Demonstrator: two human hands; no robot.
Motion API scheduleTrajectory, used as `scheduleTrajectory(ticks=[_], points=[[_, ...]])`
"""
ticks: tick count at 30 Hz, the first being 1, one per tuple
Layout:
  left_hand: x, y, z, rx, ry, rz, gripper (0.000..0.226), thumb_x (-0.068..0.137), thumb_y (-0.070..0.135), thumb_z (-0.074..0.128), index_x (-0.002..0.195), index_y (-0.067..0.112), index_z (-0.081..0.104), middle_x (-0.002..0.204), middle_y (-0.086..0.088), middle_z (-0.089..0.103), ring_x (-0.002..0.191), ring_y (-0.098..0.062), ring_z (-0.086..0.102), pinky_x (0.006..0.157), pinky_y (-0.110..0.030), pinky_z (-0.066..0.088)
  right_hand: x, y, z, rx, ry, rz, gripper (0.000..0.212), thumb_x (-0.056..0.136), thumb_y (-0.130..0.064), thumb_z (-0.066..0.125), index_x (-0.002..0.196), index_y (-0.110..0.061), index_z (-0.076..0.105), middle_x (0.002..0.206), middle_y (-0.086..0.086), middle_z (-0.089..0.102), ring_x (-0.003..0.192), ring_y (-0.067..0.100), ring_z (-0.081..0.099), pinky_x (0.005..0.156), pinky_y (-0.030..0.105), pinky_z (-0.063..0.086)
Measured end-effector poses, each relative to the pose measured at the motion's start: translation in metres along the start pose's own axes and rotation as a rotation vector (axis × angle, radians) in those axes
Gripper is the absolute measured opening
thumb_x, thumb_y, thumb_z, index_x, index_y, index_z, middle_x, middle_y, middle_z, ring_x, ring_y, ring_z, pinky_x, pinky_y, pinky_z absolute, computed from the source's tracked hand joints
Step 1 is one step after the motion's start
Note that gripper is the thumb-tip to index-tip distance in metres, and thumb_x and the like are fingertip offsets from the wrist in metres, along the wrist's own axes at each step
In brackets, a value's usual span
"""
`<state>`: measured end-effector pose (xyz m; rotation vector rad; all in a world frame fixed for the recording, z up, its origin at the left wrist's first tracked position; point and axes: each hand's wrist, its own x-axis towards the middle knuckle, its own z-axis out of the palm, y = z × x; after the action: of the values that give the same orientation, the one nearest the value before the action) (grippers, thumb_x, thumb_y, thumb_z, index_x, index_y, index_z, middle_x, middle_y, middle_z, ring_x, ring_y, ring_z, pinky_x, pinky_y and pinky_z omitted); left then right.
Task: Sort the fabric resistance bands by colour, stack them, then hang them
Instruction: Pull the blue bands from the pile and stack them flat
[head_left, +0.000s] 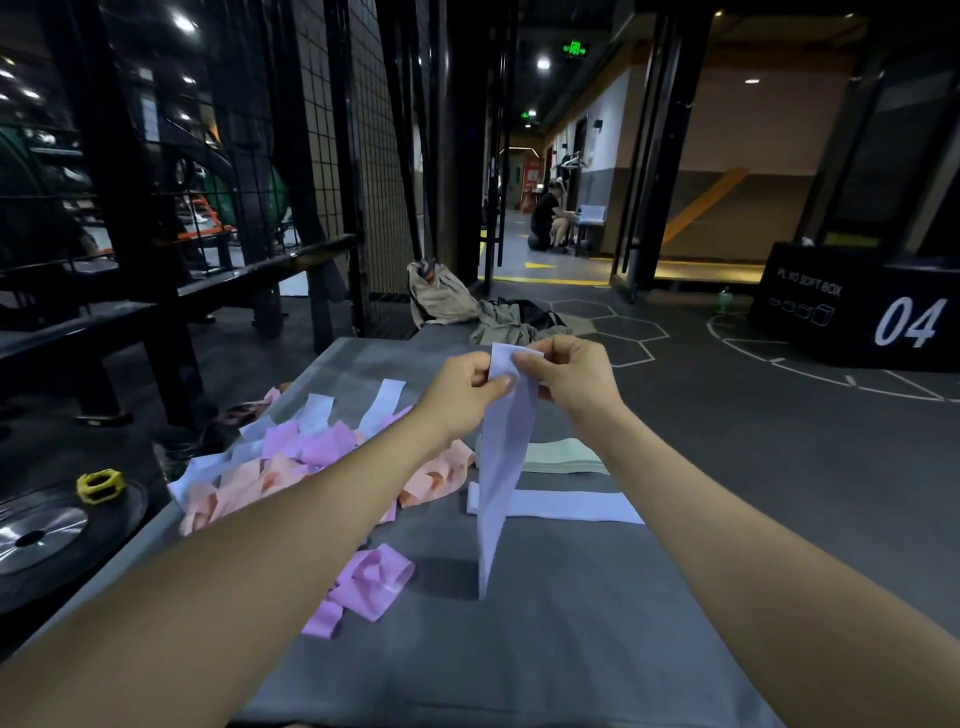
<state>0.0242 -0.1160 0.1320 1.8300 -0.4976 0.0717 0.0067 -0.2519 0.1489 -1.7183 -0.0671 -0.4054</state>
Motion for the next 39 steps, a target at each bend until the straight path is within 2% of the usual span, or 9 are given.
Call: scheduleTrajectory(ticks=[8,11,14,21,27,33,35,37,39], points=[[0.006,0.005,-0.018,-0.364,0.272,-0.087,0.018,0.093,0.004,0.051,0.08,0.016,0.056,0.082,0.0,0.06,0.075,-0.016,0.055,0.07,-0.03,0.046,-0.021,0.038,0.004,-0.186,-0.404,0.136,0.013,0.077,-0.002,0.073,0.087,-0.001,0.065,0.083,0.008,0.065,0.074,0.016,0.058,0.069,0.024,0.049],[0.006,0.0,-0.032,-0.403,0.379,-0.134,0.009,0.095,0.007,0.051,0.093,0.012,0.058,0.087,-0.001,0.061,0.079,-0.017,0.056,0.068,-0.027,0.046,-0.022,0.048,-0.001,-0.399,-0.493,0.156,0.011,0.077,-0.003,0.073,0.07,-0.003,0.063,0.069,0.001,0.057,0.065,0.012,0.048,0.063,0.021,0.043],[0.007,-0.01,-0.04,-0.482,0.455,-0.174,0.013,0.095,0.007,0.051,0.104,0.013,0.057,0.093,0.0,0.062,0.084,-0.017,0.059,0.066,-0.024,0.049,-0.021,0.058,-0.008,-0.578,-0.502,0.165,0.016,0.08,-0.007,0.068,0.081,0.007,0.061,0.072,0.006,0.049,0.067,0.015,0.038,0.062,0.025,0.034],[0.008,-0.042,-0.038,-0.577,0.599,-0.281,0.025,0.093,0.008,0.055,0.118,0.005,0.058,0.095,-0.001,0.063,0.075,-0.01,0.059,0.057,-0.018,0.048,-0.018,0.079,-0.042,-0.795,-0.517,0.195,0.017,0.078,-0.01,0.063,0.069,-0.016,0.051,0.067,-0.004,0.047,0.064,0.014,0.04,0.059,0.024,0.033],[0.015,-0.072,-0.016,-0.614,0.652,-0.402,0.023,0.092,0.007,0.055,0.115,0.009,0.057,0.091,-0.003,0.064,0.068,-0.012,0.058,0.056,-0.021,0.048,-0.018,0.118,-0.081,-0.76,-0.379,0.319,0.011,0.08,-0.003,0.054,0.082,0.003,0.062,0.075,0.008,0.052,0.069,0.018,0.042,0.055,0.025,0.032],[0.02,-0.097,0.022,-0.725,0.586,-0.56,0.021,0.091,0.001,0.046,0.101,0.017,0.054,0.071,-0.003,0.063,0.05,-0.014,0.062,0.061,-0.023,0.054,-0.009,0.153,-0.12,-0.425,-0.038,0.528,0.024,0.083,0.002,0.049,0.062,-0.008,0.048,0.066,0.009,0.048,0.065,0.021,0.048,0.059,0.028,0.045],[0.023,-0.107,0.033,-0.774,0.538,-0.614,0.027,0.089,0.002,0.047,0.109,0.018,0.055,0.081,-0.007,0.068,0.06,-0.021,0.066,0.082,-0.036,0.051,-0.003,0.166,-0.131,-0.35,0.092,0.52,0.017,0.081,0.006,0.051,0.067,-0.005,0.051,0.071,0.013,0.048,0.068,0.022,0.046,0.062,0.033,0.046],[0.027,-0.119,0.04,-0.699,0.523,-0.61,0.032,0.089,0.004,0.048,0.12,0.01,0.051,0.099,-0.011,0.064,0.077,-0.024,0.064,0.08,-0.036,0.051,0.002,0.179,-0.141,-0.298,0.2,0.5,0.015,0.079,0.006,0.052,0.07,-0.005,0.055,0.079,0.015,0.052,0.074,0.023,0.048,0.068,0.038,0.048],[0.031,-0.131,0.05,-0.573,0.514,-0.605,0.012,0.091,0.006,0.049,0.102,0.007,0.054,0.096,-0.011,0.061,0.076,-0.02,0.062,0.07,-0.029,0.053,0.006,0.188,-0.149,-0.347,0.257,0.461,0.015,0.081,0.006,0.052,0.078,-0.006,0.062,0.081,0.013,0.058,0.077,0.023,0.053,0.066,0.03,0.049]])
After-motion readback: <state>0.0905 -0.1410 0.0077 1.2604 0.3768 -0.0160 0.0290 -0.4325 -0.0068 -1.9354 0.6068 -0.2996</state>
